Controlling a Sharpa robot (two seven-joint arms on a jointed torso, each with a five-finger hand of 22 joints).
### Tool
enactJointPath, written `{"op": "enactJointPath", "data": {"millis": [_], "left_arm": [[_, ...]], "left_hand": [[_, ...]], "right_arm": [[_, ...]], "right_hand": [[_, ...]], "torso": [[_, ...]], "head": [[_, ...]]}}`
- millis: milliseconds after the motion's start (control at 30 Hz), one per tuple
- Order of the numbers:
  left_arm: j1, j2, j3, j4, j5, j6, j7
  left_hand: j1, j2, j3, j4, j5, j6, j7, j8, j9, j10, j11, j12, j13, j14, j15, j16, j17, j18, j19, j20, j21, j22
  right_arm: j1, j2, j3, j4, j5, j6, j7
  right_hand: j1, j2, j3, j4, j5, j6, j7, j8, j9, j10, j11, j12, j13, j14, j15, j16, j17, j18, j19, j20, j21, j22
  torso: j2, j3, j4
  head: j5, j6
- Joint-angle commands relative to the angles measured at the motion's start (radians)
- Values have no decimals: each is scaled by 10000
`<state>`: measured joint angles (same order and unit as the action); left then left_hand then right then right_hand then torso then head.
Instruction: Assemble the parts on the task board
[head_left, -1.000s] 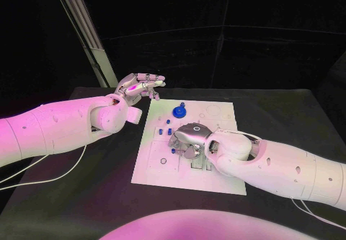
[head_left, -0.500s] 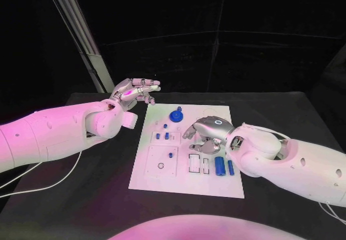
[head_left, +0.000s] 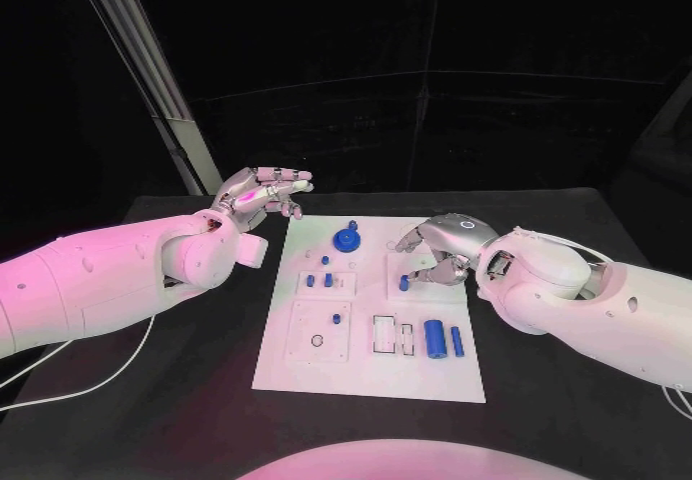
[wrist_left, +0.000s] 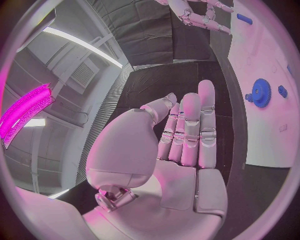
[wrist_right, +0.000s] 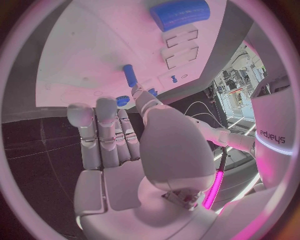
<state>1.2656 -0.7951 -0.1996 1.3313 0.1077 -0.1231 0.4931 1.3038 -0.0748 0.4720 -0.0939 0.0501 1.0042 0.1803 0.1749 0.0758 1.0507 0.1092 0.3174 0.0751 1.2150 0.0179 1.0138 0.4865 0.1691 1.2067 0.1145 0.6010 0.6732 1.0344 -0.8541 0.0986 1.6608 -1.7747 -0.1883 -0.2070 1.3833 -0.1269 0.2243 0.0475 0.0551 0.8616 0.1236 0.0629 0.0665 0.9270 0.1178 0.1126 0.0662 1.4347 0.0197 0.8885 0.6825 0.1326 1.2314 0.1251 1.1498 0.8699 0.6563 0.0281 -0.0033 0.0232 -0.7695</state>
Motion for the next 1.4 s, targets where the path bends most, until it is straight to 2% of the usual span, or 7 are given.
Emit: {"op": "enactJointPath", "data": {"millis": [33, 367, 600, 667, 800, 1033, 1400], "left_arm": [[14, 23, 7, 3, 26, 142, 9], [13, 41, 5, -27, 26, 143, 5], [12, 52, 5, -37, 26, 146, 6], [12, 55, 5, -41, 26, 145, 4], [11, 57, 5, -47, 26, 146, 3], [11, 59, 4, -58, 26, 158, -19], [11, 64, 4, -64, 26, 160, -30]], "left_hand": [[69, 41, -35, -40, 64, -28, 17, 56, -15, -73, -15, 37, -17, -88, 3, -65, -9, 134, -65, 5, -36, -10], [69, 41, -35, -40, 64, -28, 17, 56, -15, -73, -15, 37, -17, -88, 3, -65, -9, 134, -65, 5, -36, -10], [69, 41, -35, -40, 64, -28, 17, 56, -15, -73, -15, 37, -17, -88, 3, -65, -9, 134, -65, 5, -36, -10], [69, 41, -35, -40, 64, -28, 17, 56, -15, -73, -15, 37, -17, -88, 3, -65, -9, 134, -65, 5, -36, -10], [69, 41, -35, -40, 64, -28, 17, 56, -15, -73, -15, 37, -17, -88, 3, -65, -9, 134, -65, 5, -36, -10], [69, 41, -35, -40, 64, -28, 17, 56, -15, -73, -15, 37, -17, -88, 3, -65, -9, 134, -65, 5, -36, -10], [69, 41, -35, -40, 64, -28, 17, 56, -15, -73, -15, 37, -17, -88, 3, -65, -9, 134, -65, 5, -36, -10]], "right_arm": [[28, 7, 13, -53, -105, 785, -88], [33, 131, 13, -116, 90, 1813, 205], [32, 275, 11, -212, 166, 1938, 334], [31, 346, 10, -259, 194, 1924, 392], [30, 431, 9, -328, 214, 1875, 474], [29, 498, 9, -430, 225, 1873, 514], [28, 586, 8, -526, 212, 2040, 483]], "right_hand": [[161, 4, -110, 4, -2, 33, -83, 23, 20, 40, -30, 133, 21, 25, 1, 6, -2, 57, 47, 2, -25, 9], [293, 191, -380, 96, 75, 455, 2, 98, 57, 623, -194, 677, 33, 69, -120, 89, -2, 51, 128, -109, -26, 21], [463, 468, -245, 78, 89, 782, 112, 136, 65, 1075, -287, 864, -15, 173, -201, 393, 286, -7, 306, -185, 161, 300], [591, 632, -29, 61, 20, 977, 158, 163, 70, 1311, -331, 870, -35, 238, -241, 616, 507, -52, 434, -218, 326, 539], [717, 770, 311, 41, -12, 1191, 182, 176, 67, 1547, -368, 791, -47, 283, -273, 837, 716, -89, 536, -254, 475, 745], [786, 825, 769, 9, -18, 1567, 187, 232, 81, 1857, -386, 668, -39, 323, -287, 1115, 968, -129, 638, -278, 652, 979], [743, 752, 1243, -84, -17, 2149, 125, 366, 118, 2390, -477, 545, -12, 338, -348, 1415, 1213, -160, 715, -332, 834, 1210]], "torso": [[2, -7, 16], [-1, -3, 14], [1, -8, 14], [4, 2, 16], [-1, 0, 15], [0, 3, 8], [3, 2, 7]], "head": [[-31, 5], [-2, -53], [-12, -56], [3, -66], [3, -79], [9, -108], [2, -132]]}}
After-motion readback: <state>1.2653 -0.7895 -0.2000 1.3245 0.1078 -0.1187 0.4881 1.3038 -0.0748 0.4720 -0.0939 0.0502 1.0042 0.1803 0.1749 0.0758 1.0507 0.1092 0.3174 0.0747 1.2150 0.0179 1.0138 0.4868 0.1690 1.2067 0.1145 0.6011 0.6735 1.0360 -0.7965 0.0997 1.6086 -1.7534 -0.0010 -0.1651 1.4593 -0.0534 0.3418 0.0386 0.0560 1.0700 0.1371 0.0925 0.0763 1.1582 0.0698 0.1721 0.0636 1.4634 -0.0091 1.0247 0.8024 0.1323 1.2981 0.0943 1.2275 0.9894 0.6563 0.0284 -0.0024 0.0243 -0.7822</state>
